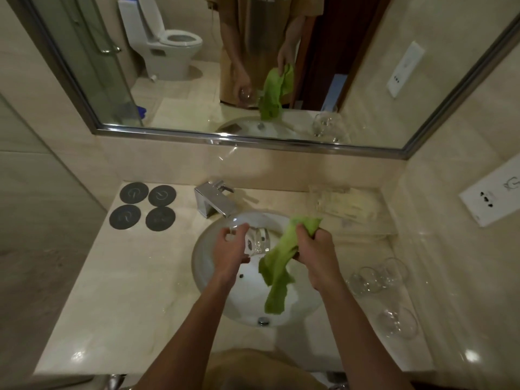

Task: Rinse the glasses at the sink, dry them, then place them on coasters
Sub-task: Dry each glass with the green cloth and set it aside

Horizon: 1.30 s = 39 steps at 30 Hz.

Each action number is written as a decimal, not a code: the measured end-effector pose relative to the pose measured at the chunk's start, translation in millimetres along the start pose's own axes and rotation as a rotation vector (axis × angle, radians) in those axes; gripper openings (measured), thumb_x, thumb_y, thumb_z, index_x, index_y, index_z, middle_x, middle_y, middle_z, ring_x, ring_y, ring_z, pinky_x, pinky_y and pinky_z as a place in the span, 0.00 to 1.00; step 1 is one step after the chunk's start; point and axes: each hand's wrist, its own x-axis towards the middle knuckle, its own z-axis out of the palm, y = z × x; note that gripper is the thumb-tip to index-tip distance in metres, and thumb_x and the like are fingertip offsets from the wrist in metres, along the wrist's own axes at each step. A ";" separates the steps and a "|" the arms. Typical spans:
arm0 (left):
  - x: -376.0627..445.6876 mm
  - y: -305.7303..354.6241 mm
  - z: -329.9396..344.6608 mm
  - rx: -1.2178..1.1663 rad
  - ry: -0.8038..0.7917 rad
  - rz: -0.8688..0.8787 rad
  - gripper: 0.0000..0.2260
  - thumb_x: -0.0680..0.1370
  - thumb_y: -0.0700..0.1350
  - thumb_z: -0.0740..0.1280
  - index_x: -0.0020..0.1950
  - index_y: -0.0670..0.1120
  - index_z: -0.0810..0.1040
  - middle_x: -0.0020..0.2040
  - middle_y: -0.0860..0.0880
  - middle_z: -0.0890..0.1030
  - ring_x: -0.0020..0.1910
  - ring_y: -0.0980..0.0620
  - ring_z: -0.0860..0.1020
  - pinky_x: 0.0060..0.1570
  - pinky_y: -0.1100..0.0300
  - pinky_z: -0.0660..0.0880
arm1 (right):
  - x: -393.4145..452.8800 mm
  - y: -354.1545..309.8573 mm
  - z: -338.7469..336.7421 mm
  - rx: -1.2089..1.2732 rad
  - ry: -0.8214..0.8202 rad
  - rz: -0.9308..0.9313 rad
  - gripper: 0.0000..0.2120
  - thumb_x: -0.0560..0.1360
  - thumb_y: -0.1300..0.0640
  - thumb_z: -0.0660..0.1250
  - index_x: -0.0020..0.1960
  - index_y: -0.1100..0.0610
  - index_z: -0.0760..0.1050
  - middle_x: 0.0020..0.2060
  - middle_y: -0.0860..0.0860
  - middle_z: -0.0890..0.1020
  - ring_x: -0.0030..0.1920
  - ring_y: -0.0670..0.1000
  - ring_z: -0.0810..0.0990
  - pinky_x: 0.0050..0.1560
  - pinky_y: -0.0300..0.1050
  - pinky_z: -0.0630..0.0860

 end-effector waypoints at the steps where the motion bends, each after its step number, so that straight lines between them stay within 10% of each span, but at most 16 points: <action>1: -3.2 2.7 0.0 0.028 0.014 0.056 0.12 0.79 0.54 0.68 0.56 0.48 0.74 0.50 0.45 0.77 0.42 0.49 0.77 0.37 0.53 0.80 | 0.2 -1.8 3.7 0.035 -0.020 0.015 0.16 0.79 0.52 0.63 0.47 0.65 0.77 0.44 0.65 0.82 0.46 0.63 0.83 0.48 0.64 0.82; 10: -7.1 12.8 -0.2 0.163 -0.060 0.172 0.13 0.79 0.59 0.66 0.50 0.50 0.81 0.46 0.47 0.83 0.46 0.51 0.81 0.47 0.56 0.75 | -5.2 -12.7 38.7 0.188 -0.116 0.041 0.10 0.76 0.49 0.62 0.55 0.49 0.71 0.48 0.53 0.83 0.49 0.51 0.85 0.53 0.52 0.81; 16: -8.6 16.2 -5.6 0.174 -0.140 0.126 0.17 0.79 0.59 0.65 0.53 0.45 0.80 0.43 0.45 0.80 0.38 0.50 0.78 0.36 0.55 0.75 | -22.1 -17.3 28.6 -0.352 -0.278 -0.352 0.04 0.79 0.52 0.61 0.52 0.51 0.71 0.46 0.48 0.79 0.45 0.47 0.78 0.45 0.44 0.75; 23: -12.8 27.0 -9.6 0.083 -0.171 0.051 0.16 0.81 0.58 0.62 0.55 0.47 0.80 0.49 0.42 0.83 0.44 0.45 0.82 0.39 0.54 0.78 | -23.4 -3.6 24.1 -1.070 -0.415 -0.690 0.51 0.69 0.34 0.71 0.80 0.52 0.49 0.78 0.51 0.59 0.77 0.53 0.58 0.77 0.52 0.56; 32: -16.0 35.2 -12.4 0.264 -0.040 0.192 0.18 0.74 0.60 0.65 0.48 0.46 0.82 0.44 0.49 0.83 0.43 0.50 0.81 0.49 0.47 0.77 | -12.2 -16.4 27.1 -0.802 -0.472 -0.561 0.36 0.66 0.39 0.76 0.68 0.49 0.66 0.57 0.48 0.78 0.56 0.50 0.77 0.56 0.50 0.78; 39: -15.7 43.4 -20.2 0.107 -0.050 0.337 0.18 0.68 0.58 0.66 0.39 0.43 0.81 0.33 0.47 0.79 0.32 0.53 0.76 0.36 0.50 0.73 | -2.0 -32.0 21.9 -0.468 -0.672 -0.292 0.32 0.62 0.41 0.81 0.58 0.47 0.68 0.50 0.46 0.81 0.51 0.47 0.82 0.54 0.53 0.81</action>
